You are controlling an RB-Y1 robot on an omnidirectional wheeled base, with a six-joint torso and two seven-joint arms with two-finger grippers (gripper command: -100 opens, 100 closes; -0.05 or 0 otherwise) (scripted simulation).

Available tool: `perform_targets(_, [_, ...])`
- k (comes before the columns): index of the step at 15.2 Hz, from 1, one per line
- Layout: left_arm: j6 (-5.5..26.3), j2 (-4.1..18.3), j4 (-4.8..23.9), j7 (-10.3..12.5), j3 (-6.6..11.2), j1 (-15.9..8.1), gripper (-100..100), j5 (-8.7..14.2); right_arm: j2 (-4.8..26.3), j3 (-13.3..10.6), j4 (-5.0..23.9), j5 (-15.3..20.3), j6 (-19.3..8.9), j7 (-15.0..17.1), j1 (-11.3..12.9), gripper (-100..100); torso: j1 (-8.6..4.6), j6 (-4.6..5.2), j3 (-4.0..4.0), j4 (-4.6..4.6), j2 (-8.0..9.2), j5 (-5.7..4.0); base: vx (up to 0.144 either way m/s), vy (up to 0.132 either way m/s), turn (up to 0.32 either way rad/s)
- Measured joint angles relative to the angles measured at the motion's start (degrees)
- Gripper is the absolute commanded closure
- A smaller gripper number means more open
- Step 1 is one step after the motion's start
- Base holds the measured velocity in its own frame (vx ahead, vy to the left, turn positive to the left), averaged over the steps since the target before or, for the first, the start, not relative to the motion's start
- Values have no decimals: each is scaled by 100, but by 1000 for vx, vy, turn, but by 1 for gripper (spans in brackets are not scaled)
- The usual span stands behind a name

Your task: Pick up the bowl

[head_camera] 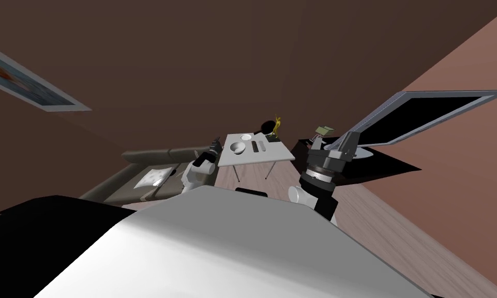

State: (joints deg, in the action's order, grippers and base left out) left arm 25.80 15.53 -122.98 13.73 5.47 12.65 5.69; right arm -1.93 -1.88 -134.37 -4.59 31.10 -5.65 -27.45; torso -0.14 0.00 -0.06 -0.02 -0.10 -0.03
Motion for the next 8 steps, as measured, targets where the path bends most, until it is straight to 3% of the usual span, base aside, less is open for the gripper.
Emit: perform_targets(8, [899, 21, 88, 113, 120, -248, -100, 136, 0, 0, 0, 0, 0, 0, 0, 0, 0, 0, 0, 0, 0, 0, 18, -36, 10])
